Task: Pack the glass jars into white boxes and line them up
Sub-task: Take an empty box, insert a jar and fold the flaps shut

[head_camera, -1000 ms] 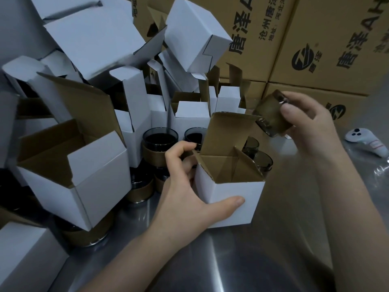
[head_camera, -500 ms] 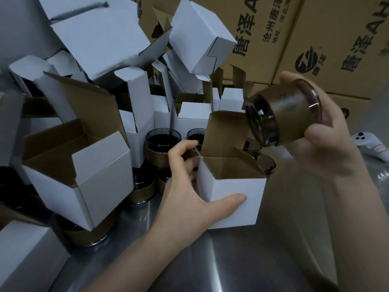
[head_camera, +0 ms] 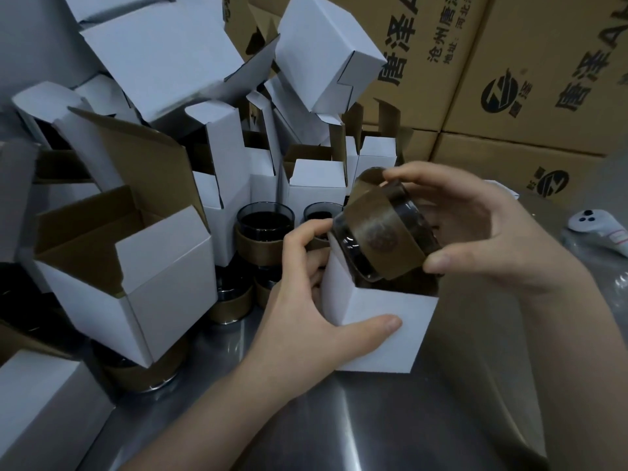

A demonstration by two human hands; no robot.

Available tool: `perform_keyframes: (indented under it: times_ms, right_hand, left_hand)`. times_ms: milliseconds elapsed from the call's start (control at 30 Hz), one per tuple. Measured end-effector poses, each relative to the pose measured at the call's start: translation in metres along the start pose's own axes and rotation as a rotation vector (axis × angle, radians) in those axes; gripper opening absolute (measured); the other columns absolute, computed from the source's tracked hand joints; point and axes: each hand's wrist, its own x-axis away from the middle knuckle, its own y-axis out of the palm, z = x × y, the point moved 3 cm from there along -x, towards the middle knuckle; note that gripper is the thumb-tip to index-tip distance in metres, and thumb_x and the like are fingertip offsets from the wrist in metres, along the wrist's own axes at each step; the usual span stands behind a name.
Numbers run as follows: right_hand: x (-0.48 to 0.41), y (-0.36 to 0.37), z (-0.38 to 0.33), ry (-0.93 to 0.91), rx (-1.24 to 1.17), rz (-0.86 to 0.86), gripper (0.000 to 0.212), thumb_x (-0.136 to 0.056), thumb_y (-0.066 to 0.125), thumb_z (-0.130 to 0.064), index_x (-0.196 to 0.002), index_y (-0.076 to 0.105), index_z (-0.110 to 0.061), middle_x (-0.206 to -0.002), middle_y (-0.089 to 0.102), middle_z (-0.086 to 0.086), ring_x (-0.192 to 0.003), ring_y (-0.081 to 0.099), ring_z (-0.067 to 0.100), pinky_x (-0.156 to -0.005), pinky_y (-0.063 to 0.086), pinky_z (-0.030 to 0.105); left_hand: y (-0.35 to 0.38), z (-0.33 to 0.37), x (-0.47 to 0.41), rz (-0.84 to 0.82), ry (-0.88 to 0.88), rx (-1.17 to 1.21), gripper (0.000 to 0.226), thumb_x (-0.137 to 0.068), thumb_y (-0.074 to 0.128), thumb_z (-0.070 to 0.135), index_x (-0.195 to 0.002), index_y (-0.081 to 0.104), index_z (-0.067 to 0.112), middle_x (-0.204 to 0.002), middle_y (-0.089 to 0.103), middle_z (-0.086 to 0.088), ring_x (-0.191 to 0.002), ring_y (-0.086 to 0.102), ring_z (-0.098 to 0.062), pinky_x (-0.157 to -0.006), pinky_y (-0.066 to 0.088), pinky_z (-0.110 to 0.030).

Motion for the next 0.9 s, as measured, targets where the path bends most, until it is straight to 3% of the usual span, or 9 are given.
perform_keyframes:
  times_ms: [100, 233, 333, 433, 567, 767, 900]
  right_hand:
    - [0.005, -0.008, -0.001, 0.048, 0.036, -0.011, 0.07, -0.068, 0.078, -0.013, -0.133, 0.055, -0.018, -0.127, 0.061, 0.004, -0.118, 0.06, 0.026, -0.091, 0.053, 0.032]
    - [0.013, -0.015, 0.001, 0.145, 0.054, -0.061, 0.068, -0.068, 0.082, -0.003, -0.129, 0.061, -0.024, -0.127, 0.061, 0.001, -0.121, 0.059, 0.024, -0.088, 0.056, 0.031]
    - [0.015, -0.012, 0.003, 0.234, 0.043, -0.144, 0.068, -0.066, 0.075, 0.004, -0.126, 0.063, -0.025, -0.126, 0.062, 0.003, -0.11, 0.065, 0.024, -0.082, 0.058, 0.036]
    - [0.015, -0.007, 0.002, 0.294, 0.127, -0.218, 0.071, -0.065, 0.078, 0.004, -0.124, 0.064, -0.033, -0.123, 0.065, -0.001, -0.103, 0.068, 0.027, -0.079, 0.06, 0.035]
    - [0.014, 0.001, 0.002, 0.366, 0.222, -0.288, 0.072, -0.062, 0.087, -0.009, -0.12, 0.064, -0.045, -0.114, 0.069, 0.008, -0.098, 0.068, 0.035, -0.079, 0.059, 0.033]
    - [0.009, 0.014, -0.001, 0.424, 0.38, -0.352, 0.069, -0.062, 0.088, -0.025, -0.119, 0.06, -0.053, -0.098, 0.071, 0.003, -0.085, 0.07, 0.02, -0.077, 0.058, 0.03]
    - [0.008, 0.019, -0.003, 0.418, 0.441, -0.363, 0.069, -0.066, 0.089, -0.017, -0.118, 0.058, -0.052, -0.093, 0.069, -0.002, -0.082, 0.068, 0.016, -0.078, 0.058, 0.038]
  left_hand:
    - [-0.004, 0.003, -0.001, -0.023, 0.0, 0.0, 0.089, -0.061, 0.084, 0.045, -0.132, 0.031, 0.051, -0.121, 0.063, 0.015, -0.111, 0.063, -0.007, -0.088, 0.055, -0.023]
    - [-0.012, 0.009, -0.005, -0.074, -0.011, 0.036, 0.08, -0.065, 0.08, 0.043, -0.132, 0.037, 0.055, -0.12, 0.064, 0.013, -0.11, 0.064, -0.009, -0.085, 0.053, -0.019]
    - [-0.014, 0.011, -0.006, -0.149, -0.046, 0.058, 0.078, -0.066, 0.079, 0.041, -0.133, 0.041, 0.054, -0.121, 0.065, 0.011, -0.11, 0.064, -0.011, -0.082, 0.053, -0.018]
    - [-0.016, 0.013, -0.006, -0.208, -0.069, 0.047, 0.075, -0.069, 0.08, 0.033, -0.132, 0.044, 0.053, -0.121, 0.065, 0.011, -0.111, 0.064, -0.011, -0.087, 0.053, -0.019]
    - [-0.018, 0.015, -0.007, -0.276, -0.084, -0.009, 0.074, -0.072, 0.078, 0.032, -0.132, 0.043, 0.054, -0.121, 0.065, 0.012, -0.112, 0.063, -0.008, -0.096, 0.052, -0.025]
    - [-0.018, 0.015, -0.007, -0.306, -0.092, -0.03, 0.075, -0.067, 0.075, 0.043, -0.134, 0.043, 0.053, -0.118, 0.063, 0.009, -0.112, 0.062, -0.011, -0.096, 0.052, -0.031]
    - [-0.019, 0.014, -0.007, -0.312, -0.093, -0.017, 0.076, -0.066, 0.076, 0.045, -0.133, 0.043, 0.054, -0.119, 0.063, 0.01, -0.113, 0.062, -0.012, -0.094, 0.052, -0.031]
